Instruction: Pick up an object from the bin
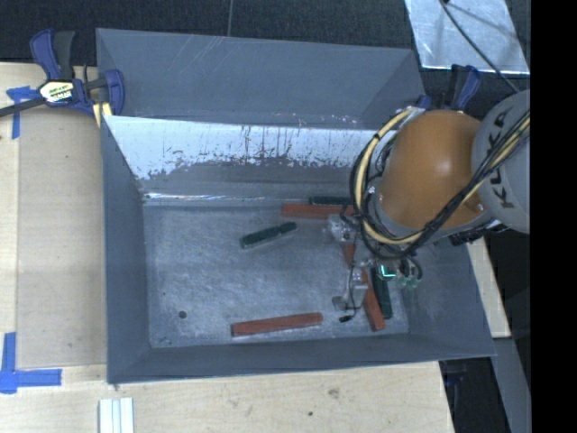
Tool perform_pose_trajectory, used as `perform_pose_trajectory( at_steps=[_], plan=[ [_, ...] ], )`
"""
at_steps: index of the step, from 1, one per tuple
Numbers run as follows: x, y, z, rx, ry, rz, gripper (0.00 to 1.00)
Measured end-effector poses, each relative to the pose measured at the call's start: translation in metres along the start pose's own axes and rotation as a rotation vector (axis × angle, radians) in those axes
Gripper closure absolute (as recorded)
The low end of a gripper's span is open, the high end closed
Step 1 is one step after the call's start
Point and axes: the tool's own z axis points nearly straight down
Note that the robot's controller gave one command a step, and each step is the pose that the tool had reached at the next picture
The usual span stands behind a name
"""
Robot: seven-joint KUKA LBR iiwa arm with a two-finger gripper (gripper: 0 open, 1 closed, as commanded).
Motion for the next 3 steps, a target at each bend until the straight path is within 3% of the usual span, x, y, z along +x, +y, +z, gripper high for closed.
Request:
perform_pose_trajectory(
  at_steps=[1,2,3],
  plan=[
    [0.016,0.042,0.088,0.0,0.004,-0.012,0.0],
    [0.014,0.041,0.082,-0.002,0.0,-0.01,1.0],
    [-0.01,0.038,0.082,-0.001,-0.005,-0.809,1.0]
  ],
)
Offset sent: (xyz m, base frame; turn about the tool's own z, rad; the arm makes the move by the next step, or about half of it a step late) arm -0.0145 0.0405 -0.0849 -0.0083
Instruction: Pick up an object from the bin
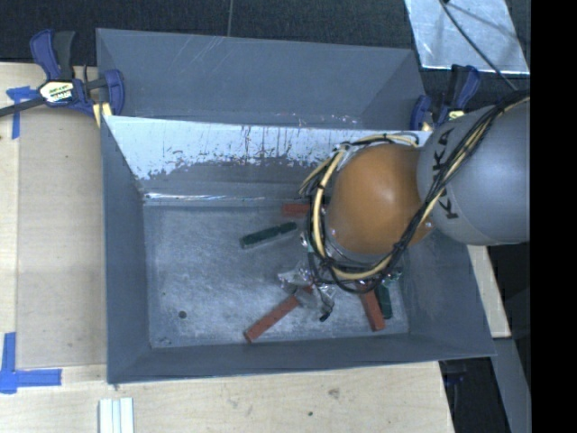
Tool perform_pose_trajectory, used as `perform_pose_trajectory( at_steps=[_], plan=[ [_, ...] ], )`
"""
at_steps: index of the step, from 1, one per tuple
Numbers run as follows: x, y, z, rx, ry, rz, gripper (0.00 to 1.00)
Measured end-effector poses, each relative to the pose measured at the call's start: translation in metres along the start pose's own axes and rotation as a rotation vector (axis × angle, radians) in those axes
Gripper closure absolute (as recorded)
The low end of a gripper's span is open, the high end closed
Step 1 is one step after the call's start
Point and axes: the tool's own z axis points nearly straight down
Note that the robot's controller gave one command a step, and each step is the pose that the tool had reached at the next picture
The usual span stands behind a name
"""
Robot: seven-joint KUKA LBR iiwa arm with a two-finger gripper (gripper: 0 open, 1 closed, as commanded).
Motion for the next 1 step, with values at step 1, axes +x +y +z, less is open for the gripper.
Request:
perform_pose_trajectory(
  at_steps=[1],
  plan=[
    [0.0013,-0.0007,0.0022,0.001,0.001,0.004,0.0]
  ],
)
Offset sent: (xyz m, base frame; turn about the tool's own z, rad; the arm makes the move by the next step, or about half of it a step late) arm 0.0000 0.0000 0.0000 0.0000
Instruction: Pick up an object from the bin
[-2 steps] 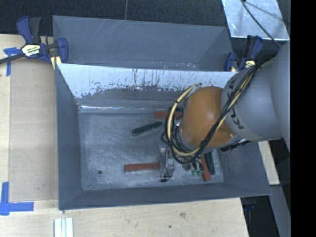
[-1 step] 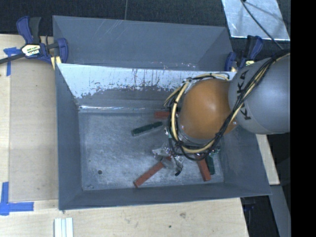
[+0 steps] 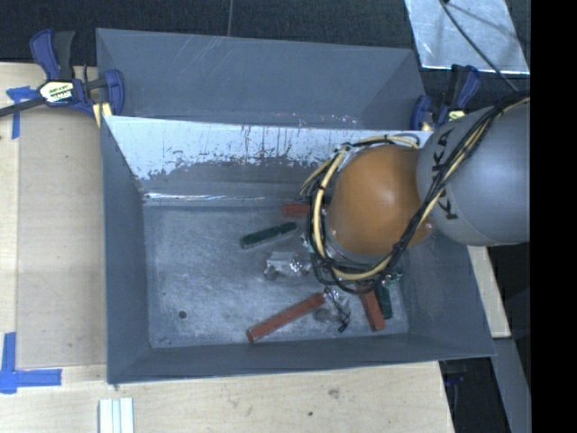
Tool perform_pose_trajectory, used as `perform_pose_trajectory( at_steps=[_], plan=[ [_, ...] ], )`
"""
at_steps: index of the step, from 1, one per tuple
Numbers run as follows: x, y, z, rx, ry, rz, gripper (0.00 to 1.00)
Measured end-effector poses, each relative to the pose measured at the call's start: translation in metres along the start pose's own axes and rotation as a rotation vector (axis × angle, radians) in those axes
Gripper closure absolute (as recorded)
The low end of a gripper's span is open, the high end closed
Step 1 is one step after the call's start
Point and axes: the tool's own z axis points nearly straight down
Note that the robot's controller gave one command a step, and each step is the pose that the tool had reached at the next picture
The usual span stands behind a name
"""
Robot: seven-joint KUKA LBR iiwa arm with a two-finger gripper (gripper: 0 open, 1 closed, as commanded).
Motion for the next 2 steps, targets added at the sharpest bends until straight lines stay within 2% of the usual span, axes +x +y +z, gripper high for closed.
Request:
perform_pose_trajectory(
  at_steps=[1,2],
  plan=[
    [0.0,0.0,0.0,-0.001,-0.001,0.003,1.0],
    [-0.004,0.004,-0.146,0.001,0.0,-0.058,1.0]
  ],
)
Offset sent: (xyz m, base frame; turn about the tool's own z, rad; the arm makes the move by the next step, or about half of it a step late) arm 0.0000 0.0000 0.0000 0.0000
